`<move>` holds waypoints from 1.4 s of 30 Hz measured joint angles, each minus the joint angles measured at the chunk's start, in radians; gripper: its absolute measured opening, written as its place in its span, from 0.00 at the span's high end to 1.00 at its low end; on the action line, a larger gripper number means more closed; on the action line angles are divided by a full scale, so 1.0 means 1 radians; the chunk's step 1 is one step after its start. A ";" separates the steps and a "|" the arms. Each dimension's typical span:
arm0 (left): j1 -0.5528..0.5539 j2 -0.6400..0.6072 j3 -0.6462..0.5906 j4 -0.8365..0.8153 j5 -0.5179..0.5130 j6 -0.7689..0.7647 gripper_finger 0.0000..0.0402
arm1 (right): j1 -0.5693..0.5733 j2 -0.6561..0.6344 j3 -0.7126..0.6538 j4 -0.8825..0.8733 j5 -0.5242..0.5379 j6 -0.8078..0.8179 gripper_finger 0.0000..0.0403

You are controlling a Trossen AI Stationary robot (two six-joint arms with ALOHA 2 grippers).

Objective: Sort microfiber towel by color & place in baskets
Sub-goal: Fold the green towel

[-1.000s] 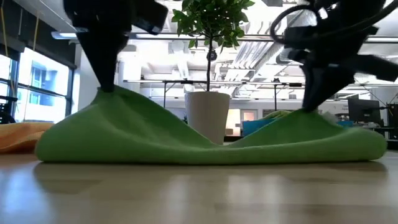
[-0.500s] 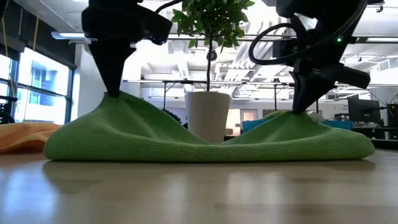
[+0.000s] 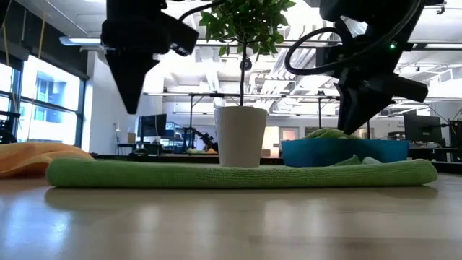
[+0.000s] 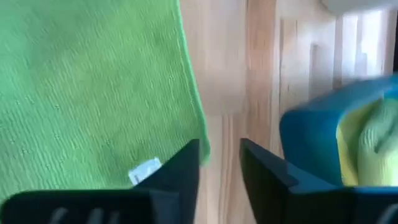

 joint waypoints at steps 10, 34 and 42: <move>-0.019 0.000 -0.002 -0.003 0.089 0.107 0.62 | 0.002 -0.002 0.025 -0.110 -0.132 0.306 0.66; -0.114 -0.003 -0.307 0.451 0.142 0.167 0.68 | 0.161 -0.283 -0.371 0.260 -0.182 1.075 0.64; -0.114 -0.004 -0.360 0.521 0.167 0.204 0.68 | 0.159 -0.282 -0.387 0.300 -0.173 1.240 0.47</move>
